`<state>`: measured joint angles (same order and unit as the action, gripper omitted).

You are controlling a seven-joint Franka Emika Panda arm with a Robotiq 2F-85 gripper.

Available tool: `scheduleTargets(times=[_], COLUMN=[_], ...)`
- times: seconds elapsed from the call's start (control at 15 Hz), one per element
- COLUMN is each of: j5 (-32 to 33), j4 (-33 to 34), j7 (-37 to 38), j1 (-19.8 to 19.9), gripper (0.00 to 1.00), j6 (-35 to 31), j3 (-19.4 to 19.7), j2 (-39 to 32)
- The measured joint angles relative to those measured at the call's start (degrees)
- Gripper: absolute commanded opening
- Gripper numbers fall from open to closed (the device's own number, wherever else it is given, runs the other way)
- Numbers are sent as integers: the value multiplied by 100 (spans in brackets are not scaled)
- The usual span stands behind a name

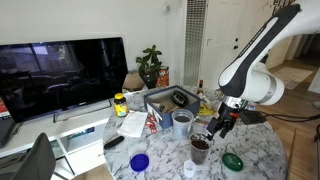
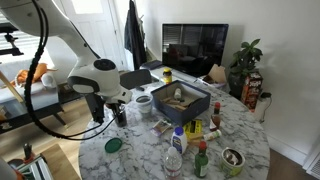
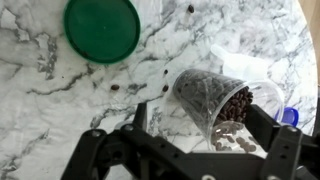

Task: Put the silver cup in the larger clear cup then put the small clear cup inside the silver cup.

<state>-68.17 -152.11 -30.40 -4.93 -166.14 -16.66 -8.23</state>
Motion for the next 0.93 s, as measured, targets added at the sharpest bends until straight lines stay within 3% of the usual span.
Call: scheduleTargets(times=[0.13,0.27,0.33,0.4,0.93], j5=[-194,-329,-389,-445,-696], j4=[35,64,76,85,184], j7=[-44,-49,-50,-53,-58], j1=[-14,-19,-19,-19,-19], gripper=[99,87,71,60,1], j6=[-143,-192,-195,-196,-202], j3=[-60,-112,-133,-149,-190], j2=[-49,-101,-124,-144,-297])
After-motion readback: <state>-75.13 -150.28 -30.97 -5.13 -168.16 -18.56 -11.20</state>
